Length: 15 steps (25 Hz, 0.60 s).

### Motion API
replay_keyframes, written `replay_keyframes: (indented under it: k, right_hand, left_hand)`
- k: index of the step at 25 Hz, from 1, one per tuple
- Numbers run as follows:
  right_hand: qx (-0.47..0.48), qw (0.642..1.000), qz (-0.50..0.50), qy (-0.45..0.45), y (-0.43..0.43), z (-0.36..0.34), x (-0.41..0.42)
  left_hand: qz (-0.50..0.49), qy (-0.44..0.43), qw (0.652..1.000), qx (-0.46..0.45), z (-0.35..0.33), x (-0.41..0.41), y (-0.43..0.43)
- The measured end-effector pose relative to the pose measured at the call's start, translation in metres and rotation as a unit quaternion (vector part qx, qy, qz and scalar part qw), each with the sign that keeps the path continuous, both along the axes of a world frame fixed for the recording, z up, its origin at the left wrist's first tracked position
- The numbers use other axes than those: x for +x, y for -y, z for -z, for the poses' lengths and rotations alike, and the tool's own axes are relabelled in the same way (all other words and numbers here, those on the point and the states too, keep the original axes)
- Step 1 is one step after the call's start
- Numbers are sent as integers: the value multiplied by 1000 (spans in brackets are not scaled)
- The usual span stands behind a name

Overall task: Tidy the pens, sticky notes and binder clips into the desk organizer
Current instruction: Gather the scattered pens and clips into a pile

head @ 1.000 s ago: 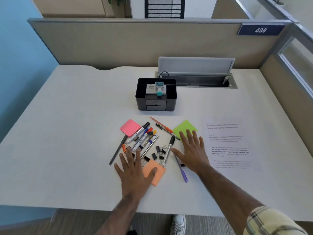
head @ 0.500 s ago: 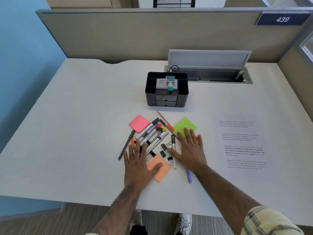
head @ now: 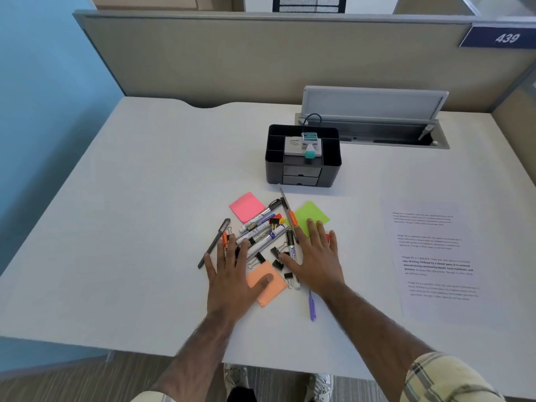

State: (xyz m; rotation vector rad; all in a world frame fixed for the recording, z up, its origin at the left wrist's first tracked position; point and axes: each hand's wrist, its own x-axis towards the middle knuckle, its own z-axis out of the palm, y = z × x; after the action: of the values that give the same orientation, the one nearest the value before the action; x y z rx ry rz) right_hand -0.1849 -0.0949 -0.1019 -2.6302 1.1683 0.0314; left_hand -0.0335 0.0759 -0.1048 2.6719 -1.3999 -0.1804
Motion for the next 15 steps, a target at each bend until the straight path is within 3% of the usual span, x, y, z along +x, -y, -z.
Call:
replay_keyframes:
  k: [8, 12, 15]
  right_hand:
    - [10, 998, 21, 50, -17, -1, 27]
    - [32, 979, 84, 184, -14, -1, 23]
    - [41, 978, 120, 168, -1, 4, 4]
  left_hand:
    - [-15, 10, 1000, -19, -12, -6, -9]
    - [62, 8, 997, -36, -15, -61, -6]
    - [79, -15, 996, -26, -10, -92, -2]
